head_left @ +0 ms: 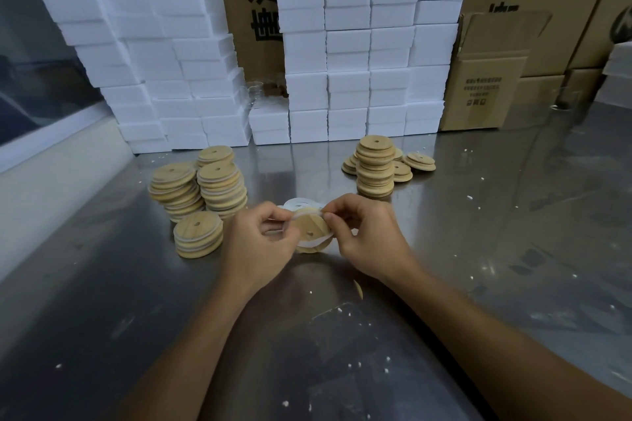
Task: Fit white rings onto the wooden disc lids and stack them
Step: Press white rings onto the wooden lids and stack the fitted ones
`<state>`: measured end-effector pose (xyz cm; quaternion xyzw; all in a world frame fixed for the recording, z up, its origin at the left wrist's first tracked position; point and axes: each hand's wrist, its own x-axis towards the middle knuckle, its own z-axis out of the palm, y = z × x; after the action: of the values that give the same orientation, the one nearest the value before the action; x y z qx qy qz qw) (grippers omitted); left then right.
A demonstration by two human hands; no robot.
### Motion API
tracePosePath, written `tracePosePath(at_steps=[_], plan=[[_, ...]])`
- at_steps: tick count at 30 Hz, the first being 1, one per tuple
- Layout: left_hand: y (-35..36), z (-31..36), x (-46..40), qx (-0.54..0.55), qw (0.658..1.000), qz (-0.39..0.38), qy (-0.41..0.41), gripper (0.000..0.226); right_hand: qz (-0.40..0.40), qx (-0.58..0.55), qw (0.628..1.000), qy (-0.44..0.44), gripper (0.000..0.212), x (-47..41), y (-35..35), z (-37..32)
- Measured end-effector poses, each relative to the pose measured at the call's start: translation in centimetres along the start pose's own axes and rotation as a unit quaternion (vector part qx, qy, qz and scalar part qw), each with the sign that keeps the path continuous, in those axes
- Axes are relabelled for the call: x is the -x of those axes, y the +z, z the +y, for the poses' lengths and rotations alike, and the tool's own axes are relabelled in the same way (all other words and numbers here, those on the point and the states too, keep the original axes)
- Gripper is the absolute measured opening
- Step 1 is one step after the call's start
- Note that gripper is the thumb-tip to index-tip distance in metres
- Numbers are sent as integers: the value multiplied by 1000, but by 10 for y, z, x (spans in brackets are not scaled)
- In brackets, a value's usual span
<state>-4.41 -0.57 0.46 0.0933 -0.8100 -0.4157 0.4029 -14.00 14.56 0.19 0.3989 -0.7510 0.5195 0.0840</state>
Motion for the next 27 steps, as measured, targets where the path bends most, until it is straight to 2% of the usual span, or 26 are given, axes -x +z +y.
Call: tracePosePath(at_steps=[6, 8, 11, 14, 17, 21, 27], plan=[[-5, -7, -3, -32, 996, -36, 70, 22, -21, 21, 998, -52, 8, 1, -1, -4], [-3, -5, -3, -30, 994, -19, 100, 31, -23, 14, 998, -50, 8, 1, 0, -2], [-1, -4, -4, -7, 996, -9, 88, 36, -21, -26, 999, -15, 7, 1, 0, 4], [0, -6, -5, 9, 999, -9, 50, 39, -20, -68, 997, 41, 3, 0, 1, 8], [-2, -11, -5, 65, 997, -4, -38, 32, -49, -100, 989, 92, 6, -2, 1, 10], [-3, -14, -4, 199, 965, -15, -168, 21, -62, -123, 984, 114, 7, -2, 2, 8], [-3, -11, -3, 230, 951, -38, -206, 20, -49, -170, 973, 152, 8, -4, -1, 2]])
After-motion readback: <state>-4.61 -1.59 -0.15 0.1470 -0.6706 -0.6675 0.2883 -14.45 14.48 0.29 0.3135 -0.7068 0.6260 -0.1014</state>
